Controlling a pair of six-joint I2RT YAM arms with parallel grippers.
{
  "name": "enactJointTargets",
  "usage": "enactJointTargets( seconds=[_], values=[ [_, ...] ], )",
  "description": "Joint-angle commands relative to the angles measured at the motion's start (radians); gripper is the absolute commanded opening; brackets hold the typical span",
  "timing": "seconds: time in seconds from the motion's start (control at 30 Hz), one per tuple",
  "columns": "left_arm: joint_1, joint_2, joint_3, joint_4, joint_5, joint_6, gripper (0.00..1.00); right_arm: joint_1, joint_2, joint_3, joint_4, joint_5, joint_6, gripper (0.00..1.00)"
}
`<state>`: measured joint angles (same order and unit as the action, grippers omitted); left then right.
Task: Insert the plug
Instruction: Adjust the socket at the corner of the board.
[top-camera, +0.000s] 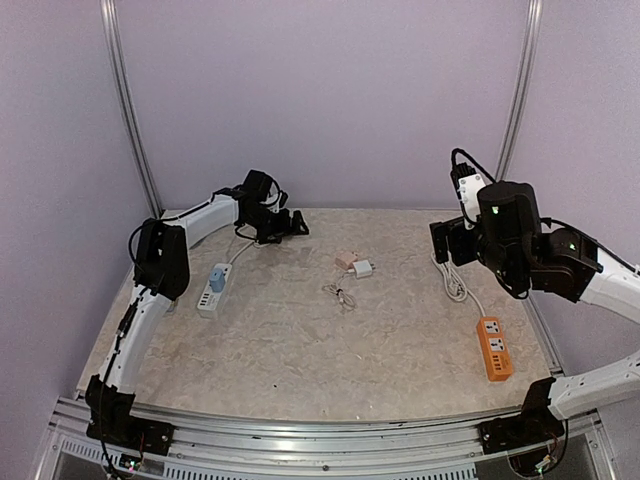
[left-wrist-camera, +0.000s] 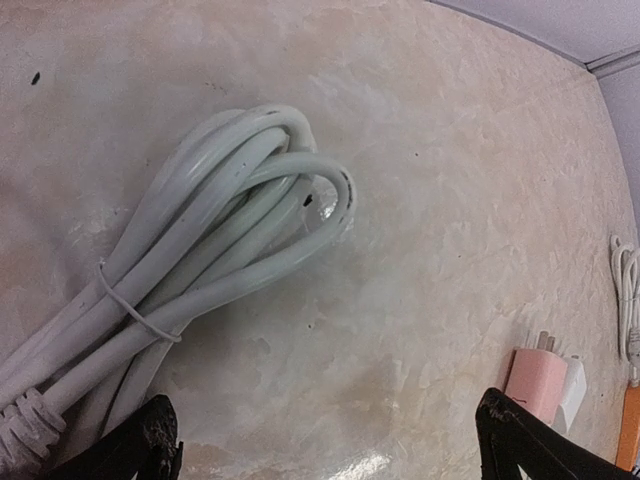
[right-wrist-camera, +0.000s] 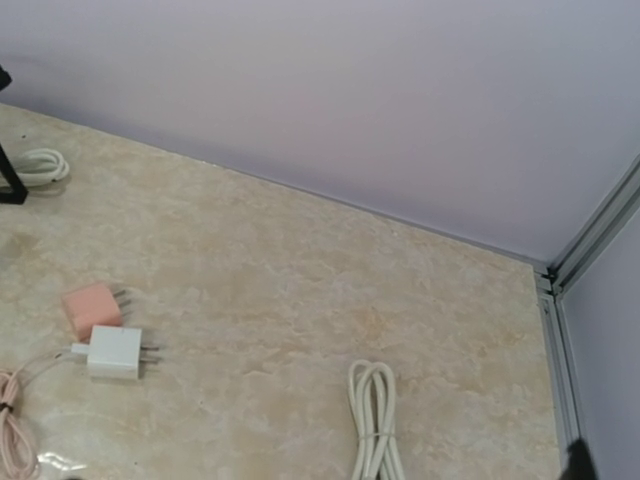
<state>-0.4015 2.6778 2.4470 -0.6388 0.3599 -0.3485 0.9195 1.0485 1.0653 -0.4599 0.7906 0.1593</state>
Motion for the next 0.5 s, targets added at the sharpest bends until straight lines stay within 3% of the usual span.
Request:
enactJointTargets(
  seconds=[0.0, 0.47],
  values=[
    [0.024, 0.025, 0.033, -0.022, -0.027, -0.078, 0.99, -0.004, 0.001, 0.019, -0.002, 0.001, 0.017, 1.0],
    [0.088, 0.029, 0.021, 0.085, -0.193, -0.306, 0.99, 0.006, 0.008, 0.054, -0.042, 0.005, 0.031, 1.0]
  ],
)
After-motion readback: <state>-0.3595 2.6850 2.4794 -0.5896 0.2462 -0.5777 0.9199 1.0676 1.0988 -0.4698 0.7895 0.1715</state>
